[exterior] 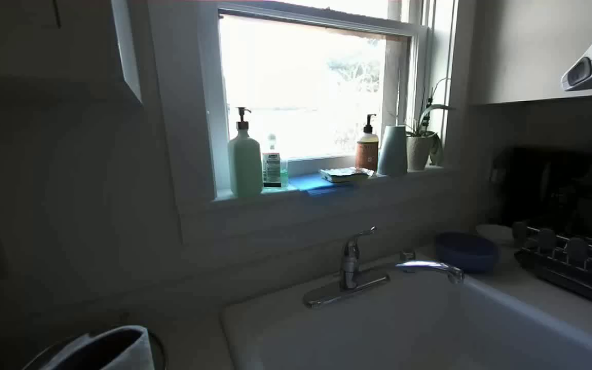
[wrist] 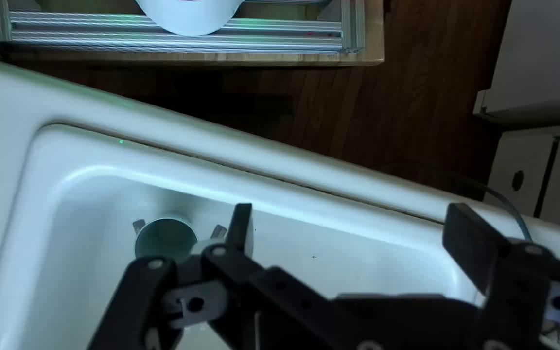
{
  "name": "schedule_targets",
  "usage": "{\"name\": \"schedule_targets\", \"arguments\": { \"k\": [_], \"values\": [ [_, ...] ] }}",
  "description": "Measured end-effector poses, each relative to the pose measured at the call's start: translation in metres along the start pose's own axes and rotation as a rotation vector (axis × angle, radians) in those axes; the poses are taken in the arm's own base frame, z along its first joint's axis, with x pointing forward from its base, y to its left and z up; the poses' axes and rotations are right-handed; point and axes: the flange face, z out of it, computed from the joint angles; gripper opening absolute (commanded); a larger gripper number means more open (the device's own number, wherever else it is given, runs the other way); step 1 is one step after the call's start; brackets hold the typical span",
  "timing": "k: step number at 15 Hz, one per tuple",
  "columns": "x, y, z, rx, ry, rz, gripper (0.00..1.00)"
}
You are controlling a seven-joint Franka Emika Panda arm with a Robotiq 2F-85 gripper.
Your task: Remove the light blue cup from the sink and put it in the blue bowl, pick up the blue bowl with the cup inside and place them on the dishes drying rack
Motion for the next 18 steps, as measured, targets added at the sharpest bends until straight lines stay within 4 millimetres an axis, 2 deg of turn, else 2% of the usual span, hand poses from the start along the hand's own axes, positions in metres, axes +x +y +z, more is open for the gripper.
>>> {"name": "schedule_targets", "arguments": {
  "k": [5, 7, 9, 13, 16, 18],
  "values": [
    [0.0, 0.0, 0.0, 0.0, 0.0, 0.001, 1.0],
    [0.005, 0.007, 0.002, -0.003, -0.01, 0.034, 1.0],
    [0.018, 0.026, 0.01, -0.033, -0.035, 0.089, 1.0],
    [0.055, 0.079, 0.039, -0.175, -0.109, 0.153, 1.0],
    [0.086, 0.111, 0.07, -0.243, -0.154, 0.112, 1.0],
    [0.105, 0.123, 0.098, -0.239, -0.168, 0.068, 1.0]
  ]
}}
